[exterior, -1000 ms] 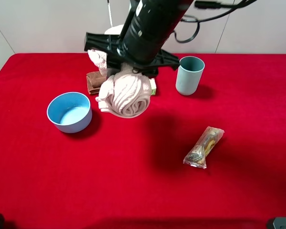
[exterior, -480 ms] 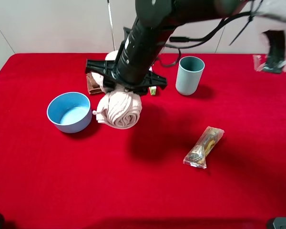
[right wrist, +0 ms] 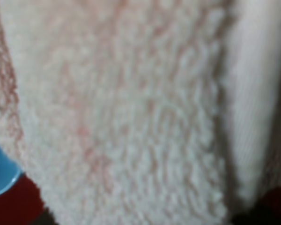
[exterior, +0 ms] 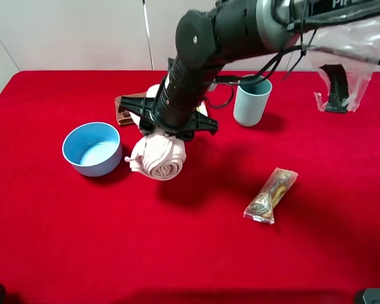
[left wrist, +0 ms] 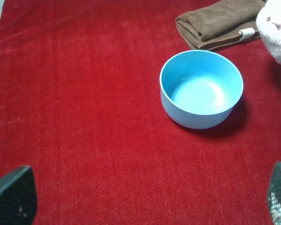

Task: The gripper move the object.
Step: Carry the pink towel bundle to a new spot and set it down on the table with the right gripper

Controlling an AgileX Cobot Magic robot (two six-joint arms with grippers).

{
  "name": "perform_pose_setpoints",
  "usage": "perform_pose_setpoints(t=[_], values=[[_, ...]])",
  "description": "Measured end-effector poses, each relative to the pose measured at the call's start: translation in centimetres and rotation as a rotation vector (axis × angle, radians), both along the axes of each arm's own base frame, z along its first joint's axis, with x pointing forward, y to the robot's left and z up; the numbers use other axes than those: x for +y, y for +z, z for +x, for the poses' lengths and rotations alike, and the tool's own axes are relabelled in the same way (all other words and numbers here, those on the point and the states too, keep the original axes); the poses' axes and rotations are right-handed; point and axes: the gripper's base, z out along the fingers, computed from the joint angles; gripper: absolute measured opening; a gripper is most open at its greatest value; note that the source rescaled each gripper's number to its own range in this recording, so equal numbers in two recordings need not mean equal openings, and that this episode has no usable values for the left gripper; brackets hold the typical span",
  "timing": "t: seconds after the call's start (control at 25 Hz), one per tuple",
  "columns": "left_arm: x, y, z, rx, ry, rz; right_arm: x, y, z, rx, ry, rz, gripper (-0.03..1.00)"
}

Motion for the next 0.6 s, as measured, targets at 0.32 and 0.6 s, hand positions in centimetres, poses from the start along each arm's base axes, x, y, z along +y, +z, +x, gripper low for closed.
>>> perform_pose_setpoints(t=[0.32, 0.6], values=[[0.0, 0.0, 0.0, 0.0, 0.0, 0.0, 0.1, -2.2, -1.4, 0.013, -0.057, 0.033, 0.0], [0.0, 0.0, 0.0, 0.0, 0.0, 0.0, 1.4, -3.7, -2.5, 0.037, -0.117, 0.052, 0.0]])
